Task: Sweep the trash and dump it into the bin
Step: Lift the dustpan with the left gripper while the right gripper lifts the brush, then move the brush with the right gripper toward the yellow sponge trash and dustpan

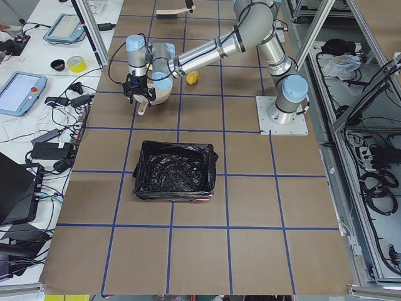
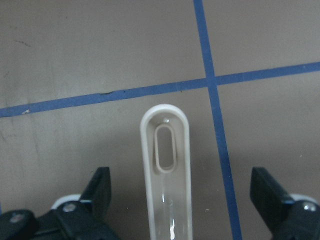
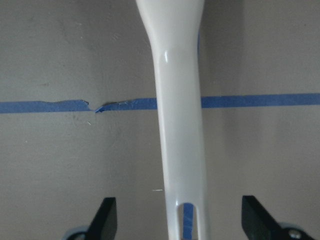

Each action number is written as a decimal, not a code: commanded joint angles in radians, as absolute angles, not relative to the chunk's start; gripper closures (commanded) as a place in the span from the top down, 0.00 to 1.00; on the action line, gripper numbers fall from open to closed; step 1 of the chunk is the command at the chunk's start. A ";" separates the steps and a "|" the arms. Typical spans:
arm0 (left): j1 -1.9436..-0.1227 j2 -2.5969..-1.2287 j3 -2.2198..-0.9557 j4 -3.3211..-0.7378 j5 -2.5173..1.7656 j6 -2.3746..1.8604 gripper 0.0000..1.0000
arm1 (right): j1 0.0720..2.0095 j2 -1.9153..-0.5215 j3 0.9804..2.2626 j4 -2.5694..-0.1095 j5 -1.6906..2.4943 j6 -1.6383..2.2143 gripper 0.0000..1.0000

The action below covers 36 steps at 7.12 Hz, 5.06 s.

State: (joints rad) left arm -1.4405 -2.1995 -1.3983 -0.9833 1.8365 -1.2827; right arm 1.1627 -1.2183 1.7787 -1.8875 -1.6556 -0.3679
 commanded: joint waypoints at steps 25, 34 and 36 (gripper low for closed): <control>-1.559 -2.189 -1.422 -0.956 1.807 -1.476 0.00 | 1.881 -1.118 1.576 -1.814 -1.439 0.417 0.00; -1.559 -2.197 -1.405 -0.956 1.807 -1.479 0.00 | 1.991 -0.920 1.318 -1.852 -1.207 0.382 0.00; -1.559 -2.198 -1.405 -0.956 1.804 -1.479 0.00 | 1.988 -0.958 1.315 -1.774 -1.251 0.399 0.00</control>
State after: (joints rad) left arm -1.5585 -2.1975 -1.4052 -0.9556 1.8057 -1.4788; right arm 1.9893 -0.9331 1.3169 -1.8300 -1.2200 0.3958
